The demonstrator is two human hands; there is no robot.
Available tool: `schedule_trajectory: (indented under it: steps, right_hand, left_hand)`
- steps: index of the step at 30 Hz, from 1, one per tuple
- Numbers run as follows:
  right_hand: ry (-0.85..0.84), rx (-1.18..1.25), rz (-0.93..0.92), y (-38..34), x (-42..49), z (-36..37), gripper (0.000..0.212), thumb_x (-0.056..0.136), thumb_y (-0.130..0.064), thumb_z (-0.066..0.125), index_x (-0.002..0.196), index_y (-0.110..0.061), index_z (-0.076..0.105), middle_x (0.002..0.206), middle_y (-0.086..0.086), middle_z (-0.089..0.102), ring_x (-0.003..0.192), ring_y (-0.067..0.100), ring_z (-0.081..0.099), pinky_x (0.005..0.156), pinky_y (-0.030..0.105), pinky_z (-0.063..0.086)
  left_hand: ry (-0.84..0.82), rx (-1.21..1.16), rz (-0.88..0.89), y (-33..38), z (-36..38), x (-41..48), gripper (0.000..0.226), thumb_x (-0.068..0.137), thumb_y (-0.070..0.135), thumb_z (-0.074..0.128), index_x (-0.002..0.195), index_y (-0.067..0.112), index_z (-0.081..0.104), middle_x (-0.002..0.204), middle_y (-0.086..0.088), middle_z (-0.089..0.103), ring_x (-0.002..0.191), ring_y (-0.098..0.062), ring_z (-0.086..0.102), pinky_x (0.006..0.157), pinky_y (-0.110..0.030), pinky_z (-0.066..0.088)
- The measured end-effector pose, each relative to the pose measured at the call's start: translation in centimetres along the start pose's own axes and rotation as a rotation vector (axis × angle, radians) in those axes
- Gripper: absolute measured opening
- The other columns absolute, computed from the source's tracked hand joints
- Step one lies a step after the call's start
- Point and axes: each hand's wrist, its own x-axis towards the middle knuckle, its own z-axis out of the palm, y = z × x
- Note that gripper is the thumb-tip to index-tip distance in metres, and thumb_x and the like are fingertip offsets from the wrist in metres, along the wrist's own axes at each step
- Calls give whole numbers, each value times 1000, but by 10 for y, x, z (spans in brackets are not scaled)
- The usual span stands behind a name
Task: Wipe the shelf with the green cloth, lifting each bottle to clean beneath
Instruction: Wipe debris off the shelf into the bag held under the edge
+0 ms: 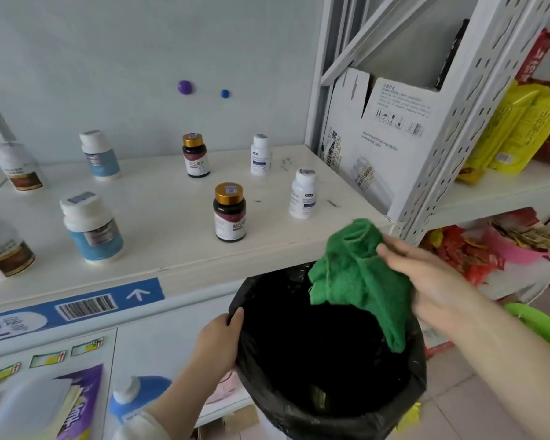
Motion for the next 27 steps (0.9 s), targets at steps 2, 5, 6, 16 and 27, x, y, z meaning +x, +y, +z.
schedule_trajectory:
  steps: [2, 5, 6, 16, 27]
  right_hand:
    - [29, -23, -48, -20, 14, -10, 25, 87, -8, 49, 93, -21, 69, 90, 2, 75, 80, 13, 71, 58, 23, 56]
    - [104, -70, -129, -50, 37, -17, 26, 87, -8, 50, 86, -25, 71, 87, -1, 75, 80, 11, 71, 57, 24, 56]
    - [128, -73, -154, -59, 47, -18, 27, 87, -8, 51, 81, -26, 71, 84, -2, 75, 78, 11, 71, 56, 24, 56]
    - [350, -262, -301, -108, 234, 25, 27, 94, -8, 43, 114, -18, 59, 95, 3, 62, 82, 18, 63, 71, 32, 53]
    - [127, -1075, -387, -60, 426, 31, 30, 94, -25, 46, 123, -27, 54, 131, 2, 53, 114, 23, 51, 88, 26, 39]
  left_hand:
    - [-4, 11, 14, 9, 6, 13, 43, 96, 39, 34, 91, 5, 61, 93, -16, 63, 91, -32, 58, 78, -35, 47]
    - [-9, 7, 23, 19, 15, 31, 38, 95, 40, 34, 81, 14, 57, 87, -9, 60, 86, -28, 56, 71, -31, 42]
    - [-6, 4, 25, 20, 18, 37, 37, 95, 40, 34, 76, 17, 54, 84, -5, 59, 85, -26, 54, 70, -30, 38]
    - [108, -83, -81, 18, 31, 66, 36, 94, 32, 42, 122, 14, 55, 133, -8, 52, 122, -26, 45, 84, -23, 27]
    - [148, -2, -123, 1, 37, 71, 37, 94, 0, 38, 114, 31, 39, 121, 22, 58, 127, -10, 39, 102, -13, 20]
